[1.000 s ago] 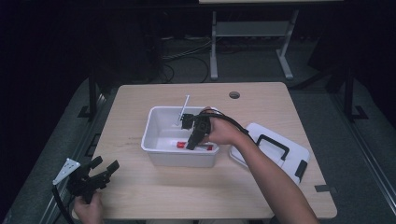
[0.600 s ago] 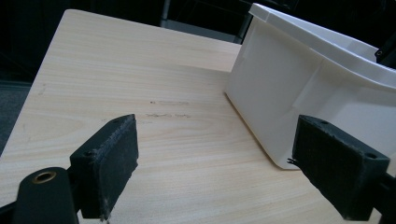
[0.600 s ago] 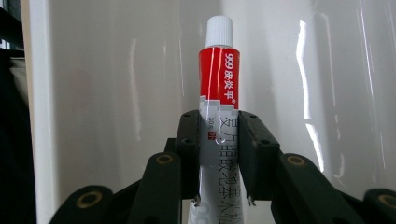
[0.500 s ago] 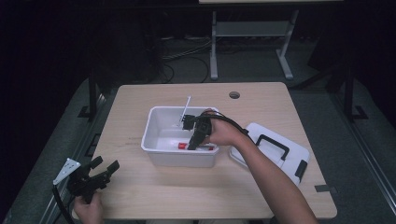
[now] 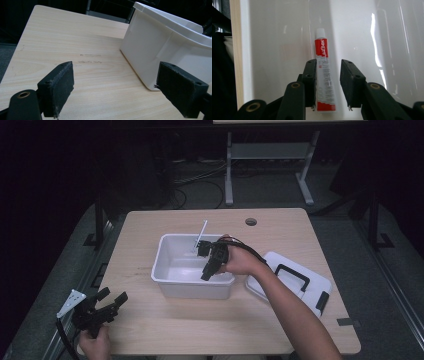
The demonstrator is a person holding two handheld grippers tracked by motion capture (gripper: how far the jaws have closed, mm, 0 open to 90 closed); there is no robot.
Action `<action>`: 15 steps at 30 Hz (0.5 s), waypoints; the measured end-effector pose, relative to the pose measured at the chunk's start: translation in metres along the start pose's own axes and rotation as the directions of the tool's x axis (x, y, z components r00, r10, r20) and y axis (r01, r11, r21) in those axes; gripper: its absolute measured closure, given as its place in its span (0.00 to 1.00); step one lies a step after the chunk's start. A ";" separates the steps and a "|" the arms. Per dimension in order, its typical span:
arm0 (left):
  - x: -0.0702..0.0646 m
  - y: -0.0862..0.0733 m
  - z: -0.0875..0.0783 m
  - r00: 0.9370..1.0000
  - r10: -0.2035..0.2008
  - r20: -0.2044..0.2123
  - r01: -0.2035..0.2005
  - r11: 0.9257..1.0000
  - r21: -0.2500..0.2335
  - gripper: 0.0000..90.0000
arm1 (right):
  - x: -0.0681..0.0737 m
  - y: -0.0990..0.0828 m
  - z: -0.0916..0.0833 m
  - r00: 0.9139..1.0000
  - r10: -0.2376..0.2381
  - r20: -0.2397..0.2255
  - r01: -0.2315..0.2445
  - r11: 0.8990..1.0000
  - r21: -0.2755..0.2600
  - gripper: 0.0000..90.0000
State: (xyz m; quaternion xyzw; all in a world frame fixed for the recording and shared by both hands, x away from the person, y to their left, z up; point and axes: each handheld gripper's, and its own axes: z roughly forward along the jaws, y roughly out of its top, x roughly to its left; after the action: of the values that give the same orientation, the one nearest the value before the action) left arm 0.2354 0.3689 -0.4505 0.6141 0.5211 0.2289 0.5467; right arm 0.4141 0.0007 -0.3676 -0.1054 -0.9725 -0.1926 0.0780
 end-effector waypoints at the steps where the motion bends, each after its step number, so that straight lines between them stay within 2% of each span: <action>1: 0.000 0.000 0.000 1.000 0.000 0.000 0.000 1.000 -0.001 0.15 | 0.000 0.000 -0.002 1.000 -0.002 0.001 0.002 1.000 0.000 0.72; 15: -0.002 0.000 0.001 1.000 0.007 0.001 -0.007 1.000 0.003 0.15 | 0.003 -0.011 -0.038 0.999 0.020 0.033 -0.018 0.999 -0.044 0.66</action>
State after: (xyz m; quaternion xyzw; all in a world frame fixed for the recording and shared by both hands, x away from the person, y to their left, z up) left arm 0.2360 0.3669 -0.4506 0.6166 0.5192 0.2298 0.5454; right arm 0.4130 -0.0233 -0.3359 -0.1196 -0.9682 -0.2111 0.0612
